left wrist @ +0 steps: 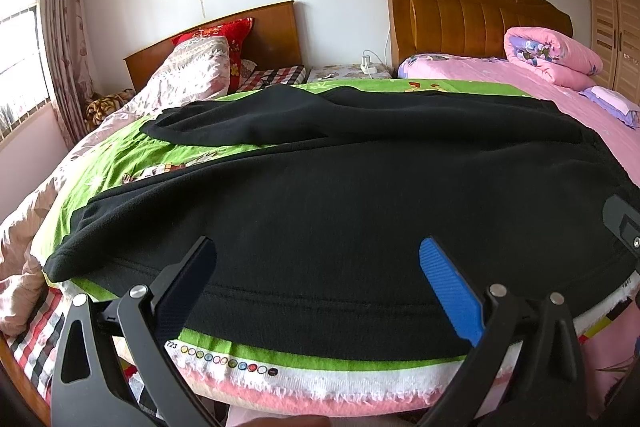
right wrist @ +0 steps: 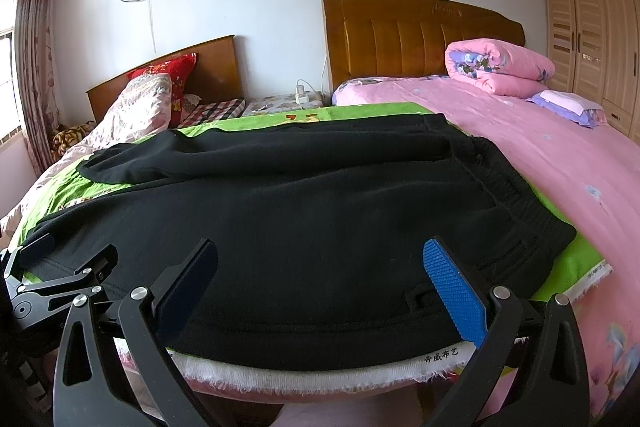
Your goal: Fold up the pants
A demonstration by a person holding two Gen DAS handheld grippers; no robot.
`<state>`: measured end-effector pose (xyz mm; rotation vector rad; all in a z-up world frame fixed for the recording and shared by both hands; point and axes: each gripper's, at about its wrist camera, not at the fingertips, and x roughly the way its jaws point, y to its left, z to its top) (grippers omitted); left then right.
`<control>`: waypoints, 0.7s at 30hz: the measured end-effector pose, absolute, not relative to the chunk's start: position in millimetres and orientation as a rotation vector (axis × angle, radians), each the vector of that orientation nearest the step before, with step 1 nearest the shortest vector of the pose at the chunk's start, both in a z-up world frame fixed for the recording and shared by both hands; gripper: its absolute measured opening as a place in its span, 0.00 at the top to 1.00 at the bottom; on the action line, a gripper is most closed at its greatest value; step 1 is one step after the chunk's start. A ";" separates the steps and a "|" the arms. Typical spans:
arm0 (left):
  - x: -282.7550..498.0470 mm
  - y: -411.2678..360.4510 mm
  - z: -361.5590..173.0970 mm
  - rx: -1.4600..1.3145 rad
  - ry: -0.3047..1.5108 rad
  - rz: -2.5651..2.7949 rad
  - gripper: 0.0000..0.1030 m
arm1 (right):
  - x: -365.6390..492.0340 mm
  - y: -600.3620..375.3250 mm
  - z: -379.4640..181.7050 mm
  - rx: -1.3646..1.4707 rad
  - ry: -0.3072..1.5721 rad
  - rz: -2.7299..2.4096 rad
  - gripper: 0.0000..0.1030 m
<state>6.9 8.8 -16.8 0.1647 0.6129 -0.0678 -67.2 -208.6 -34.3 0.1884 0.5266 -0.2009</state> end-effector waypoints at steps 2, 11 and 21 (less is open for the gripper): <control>6.1 8.1 -17.0 0.164 0.614 -0.067 0.01 | -66.5 -208.7 -34.6 0.189 0.529 -0.201 0.04; 4.9 7.6 -17.5 0.166 0.618 -0.069 0.01 | -65.2 -210.1 -36.2 0.197 0.537 -0.198 0.04; 5.3 7.8 -20.4 0.164 0.637 -0.074 0.01 | -65.0 -211.0 -37.3 0.201 0.538 -0.197 0.04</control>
